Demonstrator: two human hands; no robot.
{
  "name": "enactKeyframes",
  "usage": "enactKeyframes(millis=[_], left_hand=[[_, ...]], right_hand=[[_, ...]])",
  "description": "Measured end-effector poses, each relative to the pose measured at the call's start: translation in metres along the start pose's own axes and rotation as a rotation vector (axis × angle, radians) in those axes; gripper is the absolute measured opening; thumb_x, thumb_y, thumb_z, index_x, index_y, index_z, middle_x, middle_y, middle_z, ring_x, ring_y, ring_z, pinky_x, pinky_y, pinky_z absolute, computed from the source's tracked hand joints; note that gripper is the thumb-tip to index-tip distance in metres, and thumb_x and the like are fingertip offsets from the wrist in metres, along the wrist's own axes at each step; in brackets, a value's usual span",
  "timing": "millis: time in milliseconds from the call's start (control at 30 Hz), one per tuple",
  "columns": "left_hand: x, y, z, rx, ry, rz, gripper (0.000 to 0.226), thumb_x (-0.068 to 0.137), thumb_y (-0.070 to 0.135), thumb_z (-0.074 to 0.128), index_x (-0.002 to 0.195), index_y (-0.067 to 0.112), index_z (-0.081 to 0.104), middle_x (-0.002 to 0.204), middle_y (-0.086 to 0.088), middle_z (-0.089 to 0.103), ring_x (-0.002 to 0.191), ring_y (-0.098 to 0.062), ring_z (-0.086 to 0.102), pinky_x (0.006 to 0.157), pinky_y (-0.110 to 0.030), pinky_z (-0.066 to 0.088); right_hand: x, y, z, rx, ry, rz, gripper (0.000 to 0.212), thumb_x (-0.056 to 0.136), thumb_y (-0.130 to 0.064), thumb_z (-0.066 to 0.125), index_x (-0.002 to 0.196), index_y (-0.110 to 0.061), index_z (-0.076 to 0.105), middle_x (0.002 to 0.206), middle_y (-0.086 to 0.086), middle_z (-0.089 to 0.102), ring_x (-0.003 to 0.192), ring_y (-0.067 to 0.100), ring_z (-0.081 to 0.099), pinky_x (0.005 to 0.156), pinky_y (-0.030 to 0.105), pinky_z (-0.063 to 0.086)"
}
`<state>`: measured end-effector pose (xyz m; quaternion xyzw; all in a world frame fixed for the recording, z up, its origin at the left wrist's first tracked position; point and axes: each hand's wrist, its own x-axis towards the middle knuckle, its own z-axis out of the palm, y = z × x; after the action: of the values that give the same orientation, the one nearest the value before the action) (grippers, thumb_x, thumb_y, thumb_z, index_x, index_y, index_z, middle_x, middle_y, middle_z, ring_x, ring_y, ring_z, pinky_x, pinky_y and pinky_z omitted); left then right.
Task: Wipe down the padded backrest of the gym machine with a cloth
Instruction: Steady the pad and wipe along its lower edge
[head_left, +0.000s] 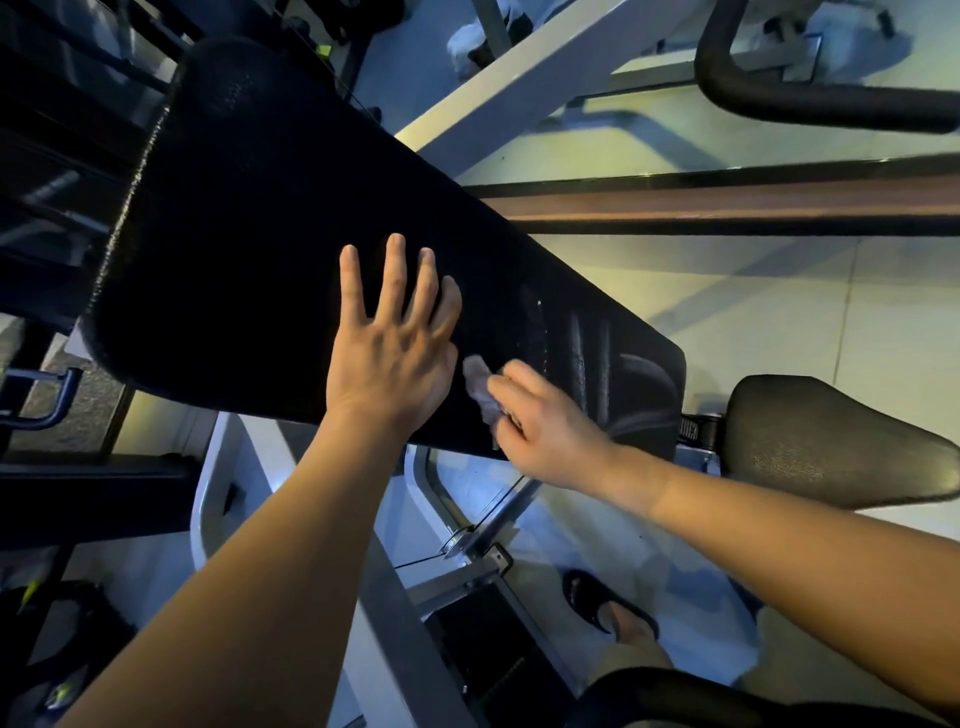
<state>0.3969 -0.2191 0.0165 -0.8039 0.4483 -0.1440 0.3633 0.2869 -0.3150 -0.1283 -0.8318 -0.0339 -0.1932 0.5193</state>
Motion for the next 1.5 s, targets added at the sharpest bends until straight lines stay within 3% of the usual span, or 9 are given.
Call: enactKeyframes(millis=[233, 633, 733, 800, 867, 1033, 1133, 1300, 1500], left_hand=[[0.001, 0.001, -0.002, -0.011, -0.016, -0.002, 0.063, 0.1, 0.041, 0.041, 0.155, 0.013, 0.03, 0.167, -0.017, 0.021, 0.156, -0.045, 0.005, 0.12, -0.072, 0.002], [0.002, 0.003, -0.002, -0.031, 0.001, -0.009, 0.059, 0.098, 0.035, 0.046, 0.151, 0.01, 0.037, 0.164, -0.019, 0.027, 0.155, -0.046, 0.011, 0.119, -0.074, 0.004], [0.003, 0.003, -0.004, -0.018, -0.011, -0.018, 0.061, 0.098, 0.037, 0.046, 0.152, 0.012, 0.036, 0.165, -0.018, 0.026, 0.155, -0.046, 0.009, 0.12, -0.073, 0.001], [0.003, 0.004, -0.004, -0.007, -0.017, -0.021, 0.06, 0.098, 0.037, 0.046, 0.152, 0.012, 0.035, 0.165, -0.018, 0.026, 0.155, -0.046, 0.009, 0.119, -0.072, -0.001], [0.003, 0.004, -0.004, -0.009, -0.021, -0.021, 0.06, 0.098, 0.036, 0.046, 0.152, 0.012, 0.036, 0.165, -0.018, 0.026, 0.155, -0.046, 0.009, 0.119, -0.072, -0.003], [0.002, 0.005, -0.004, 0.004, -0.025, -0.029, 0.061, 0.098, 0.038, 0.043, 0.153, 0.013, 0.034, 0.166, -0.018, 0.025, 0.155, -0.045, 0.007, 0.119, -0.072, -0.002], [0.003, 0.005, -0.004, -0.002, -0.028, -0.024, 0.06, 0.098, 0.038, 0.04, 0.153, 0.014, 0.033, 0.166, -0.017, 0.024, 0.155, -0.045, 0.007, 0.119, -0.072, -0.003], [0.004, 0.006, -0.003, -0.002, -0.016, -0.026, 0.06, 0.098, 0.038, 0.043, 0.151, 0.013, 0.035, 0.165, -0.018, 0.026, 0.155, -0.046, 0.009, 0.119, -0.072, -0.002], [0.003, 0.006, -0.004, -0.003, -0.021, -0.027, 0.06, 0.097, 0.036, 0.042, 0.151, 0.013, 0.034, 0.165, -0.018, 0.027, 0.155, -0.046, 0.009, 0.119, -0.072, -0.002]], right_hand=[[0.07, 0.055, -0.056, 0.083, 0.271, 0.469, 0.049, 0.103, -0.015, 0.04, 0.151, -0.027, 0.045, 0.13, 0.005, 0.045, 0.107, 0.008, 0.05, 0.102, 0.02, 0.037], [0.038, 0.06, -0.022, 0.027, 0.31, 0.497, 0.021, 0.101, -0.014, 0.049, 0.116, -0.014, 0.064, 0.11, -0.003, 0.058, 0.102, 0.015, 0.055, 0.08, 0.012, 0.035], [-0.012, 0.029, -0.001, 0.115, 0.147, 0.429, 0.022, 0.098, -0.005, 0.051, 0.116, -0.01, 0.063, 0.111, -0.004, 0.058, 0.101, 0.006, 0.055, 0.084, 0.005, 0.037], [-0.02, 0.032, -0.007, 0.073, 0.021, 0.341, 0.019, 0.098, -0.009, 0.05, 0.112, -0.014, 0.063, 0.113, -0.002, 0.061, 0.102, 0.01, 0.058, 0.089, 0.019, 0.045], [0.0, 0.045, -0.023, 0.017, 0.101, 0.318, 0.013, 0.101, -0.016, 0.05, 0.103, -0.018, 0.063, 0.104, 0.001, 0.064, 0.099, 0.017, 0.061, 0.087, 0.03, 0.048], [0.074, 0.055, -0.057, 0.039, 0.349, 0.459, 0.021, 0.105, -0.019, 0.044, 0.109, -0.01, 0.062, 0.099, -0.004, 0.06, 0.08, -0.009, 0.057, 0.072, 0.008, 0.042], [0.054, 0.05, -0.028, 0.033, 0.262, 0.463, 0.016, 0.101, -0.015, 0.048, 0.106, -0.011, 0.063, 0.106, 0.002, 0.064, 0.097, 0.014, 0.056, 0.083, 0.027, 0.041], [-0.007, 0.034, -0.025, 0.08, -0.112, 0.276, 0.021, 0.093, -0.012, 0.05, 0.085, -0.03, 0.057, 0.096, -0.008, 0.06, 0.091, 0.014, 0.058, 0.083, 0.031, 0.046], [0.077, 0.045, -0.049, 0.179, 0.368, 0.509, 0.017, 0.103, -0.019, 0.046, 0.105, -0.012, 0.062, 0.096, -0.006, 0.06, 0.078, -0.012, 0.057, 0.07, 0.011, 0.043]])
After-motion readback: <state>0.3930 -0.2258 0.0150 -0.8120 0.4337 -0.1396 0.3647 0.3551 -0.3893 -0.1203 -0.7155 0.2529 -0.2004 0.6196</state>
